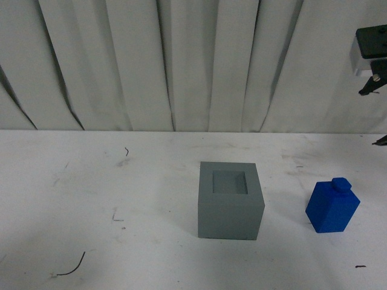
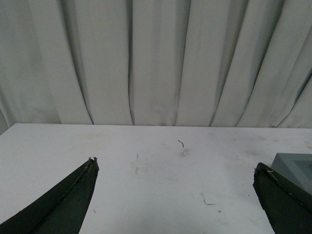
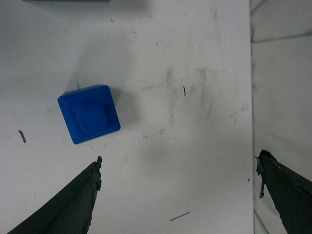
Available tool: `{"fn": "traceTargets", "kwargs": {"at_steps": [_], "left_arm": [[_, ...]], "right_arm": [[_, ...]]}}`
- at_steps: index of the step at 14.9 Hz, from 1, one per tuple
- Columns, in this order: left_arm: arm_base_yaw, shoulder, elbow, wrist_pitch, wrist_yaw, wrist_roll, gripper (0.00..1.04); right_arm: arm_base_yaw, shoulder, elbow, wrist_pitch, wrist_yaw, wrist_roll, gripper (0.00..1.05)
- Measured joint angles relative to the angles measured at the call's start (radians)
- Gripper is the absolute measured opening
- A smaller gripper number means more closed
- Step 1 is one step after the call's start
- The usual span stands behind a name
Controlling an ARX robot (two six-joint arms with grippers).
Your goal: Insert blue part into gray base
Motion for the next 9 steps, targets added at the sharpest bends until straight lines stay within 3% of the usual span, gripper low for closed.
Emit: {"fn": "traceTargets", "kwargs": {"at_steps": [5, 9], "left_arm": [[0.0, 0.0, 0.0, 0.0, 0.0, 0.0, 0.98], [0.0, 0.0, 0.0, 0.0, 0.0, 0.0, 0.98]], "right_arm": [[0.063, 0.104, 0.093, -0.142, 0.015, -0.046, 0.98], [0.082, 0.164, 0.105, -0.153, 0.069, -0.077, 0.98]]}}
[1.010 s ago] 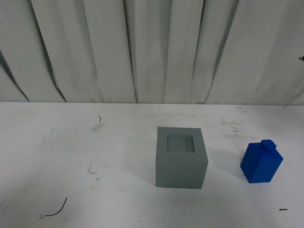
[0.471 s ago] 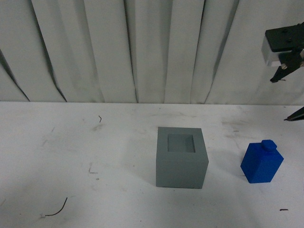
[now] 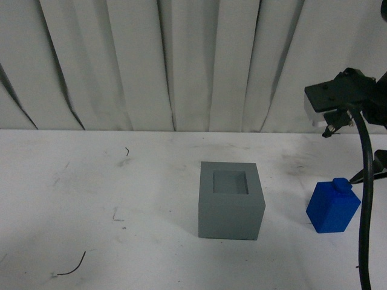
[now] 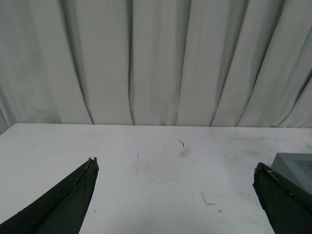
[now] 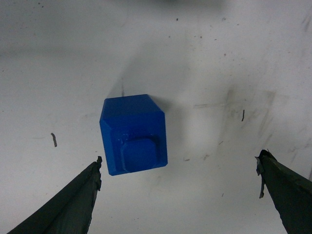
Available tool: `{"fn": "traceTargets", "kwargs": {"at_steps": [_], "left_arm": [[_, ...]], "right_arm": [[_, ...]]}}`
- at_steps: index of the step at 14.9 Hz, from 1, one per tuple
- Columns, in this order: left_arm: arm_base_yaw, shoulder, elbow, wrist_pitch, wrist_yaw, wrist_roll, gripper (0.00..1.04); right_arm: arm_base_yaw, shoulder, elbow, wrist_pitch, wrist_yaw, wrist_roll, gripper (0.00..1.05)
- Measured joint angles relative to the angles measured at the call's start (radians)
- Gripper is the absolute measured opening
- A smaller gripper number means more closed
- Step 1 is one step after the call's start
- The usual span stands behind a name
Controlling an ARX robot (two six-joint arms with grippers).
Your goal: Insert blue part into gray base
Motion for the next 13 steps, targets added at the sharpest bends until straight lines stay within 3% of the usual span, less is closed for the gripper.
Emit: {"fn": "traceTargets", "kwargs": {"at_steps": [13], "left_arm": [[0.0, 0.0, 0.0, 0.0, 0.0, 0.0, 0.98]], "right_arm": [[0.003, 0.074, -0.16, 0.133, 0.02, -0.043, 0.98]]}}
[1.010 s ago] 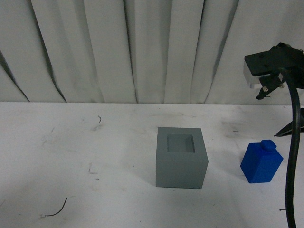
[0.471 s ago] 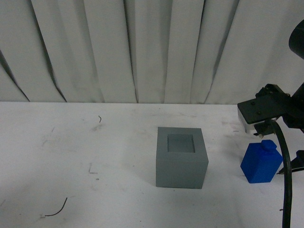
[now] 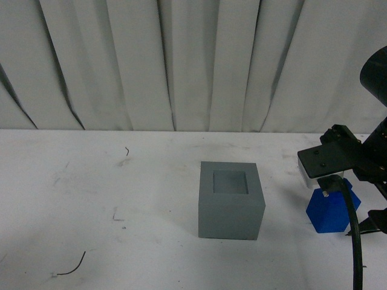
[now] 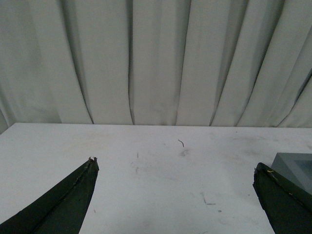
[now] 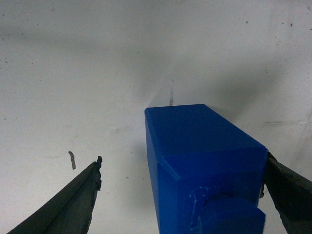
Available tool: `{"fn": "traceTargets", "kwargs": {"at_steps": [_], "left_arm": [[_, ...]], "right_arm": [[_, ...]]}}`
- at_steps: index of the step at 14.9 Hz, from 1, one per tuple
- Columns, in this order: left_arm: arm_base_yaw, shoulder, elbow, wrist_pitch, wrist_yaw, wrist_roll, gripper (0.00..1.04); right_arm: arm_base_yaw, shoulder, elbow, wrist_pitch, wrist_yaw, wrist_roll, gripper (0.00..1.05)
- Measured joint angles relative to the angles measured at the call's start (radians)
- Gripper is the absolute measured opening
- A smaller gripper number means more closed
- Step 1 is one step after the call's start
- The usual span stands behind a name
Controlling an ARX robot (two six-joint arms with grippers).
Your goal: Insert blue part into gray base
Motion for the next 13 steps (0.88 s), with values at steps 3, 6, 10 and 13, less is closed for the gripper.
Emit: {"fn": "traceTargets", "kwargs": {"at_steps": [3, 6, 10, 13], "left_arm": [[0.0, 0.0, 0.0, 0.0, 0.0, 0.0, 0.98], [0.0, 0.0, 0.0, 0.0, 0.0, 0.0, 0.98], [0.0, 0.0, 0.0, 0.0, 0.0, 0.0, 0.98], [0.0, 0.0, 0.0, 0.0, 0.0, 0.0, 0.98]], "right_arm": [[-0.008, 0.013, 0.0, 0.021, -0.004, 0.001, 0.96], [-0.013, 0.021, 0.0, 0.035, -0.002, 0.0, 0.6], [-0.02, 0.021, 0.006, 0.033, -0.003, 0.006, 0.48], [-0.018, 0.02, 0.031, -0.036, -0.006, 0.04, 0.47]]}}
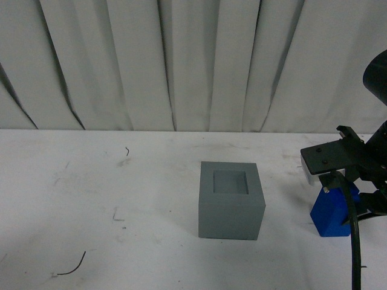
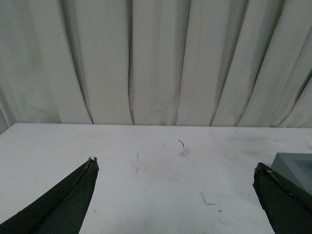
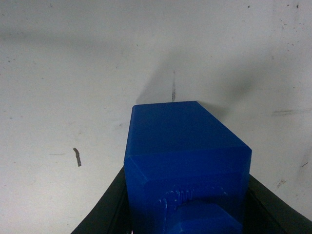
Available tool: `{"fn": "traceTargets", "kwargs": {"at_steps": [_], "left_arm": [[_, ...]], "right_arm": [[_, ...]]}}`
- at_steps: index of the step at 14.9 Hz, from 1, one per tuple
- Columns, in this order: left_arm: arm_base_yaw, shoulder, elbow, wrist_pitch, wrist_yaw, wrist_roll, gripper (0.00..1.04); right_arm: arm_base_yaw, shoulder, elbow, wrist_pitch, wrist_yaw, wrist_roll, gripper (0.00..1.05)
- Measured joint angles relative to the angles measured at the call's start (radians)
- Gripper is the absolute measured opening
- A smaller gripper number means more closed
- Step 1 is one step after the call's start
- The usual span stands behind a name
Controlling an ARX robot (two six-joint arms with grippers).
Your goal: Insert blue part into gray base
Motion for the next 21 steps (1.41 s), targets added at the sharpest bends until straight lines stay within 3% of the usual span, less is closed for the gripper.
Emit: {"fn": "traceTargets", "kwargs": {"at_steps": [7, 17, 21], "left_arm": [[0.0, 0.0, 0.0, 0.0, 0.0, 0.0, 0.98], [0.0, 0.0, 0.0, 0.0, 0.0, 0.0, 0.98], [0.0, 0.0, 0.0, 0.0, 0.0, 0.0, 0.98]], "right_arm": [[0.014, -0.114, 0.116, -0.194, -0.013, 0.045, 0.47], [0.297, 0.0, 0.387, -0.362, -0.038, 0.232, 0.47], [0.321, 0.042, 0.424, -0.372, -0.011, 0.268, 0.47]]}}
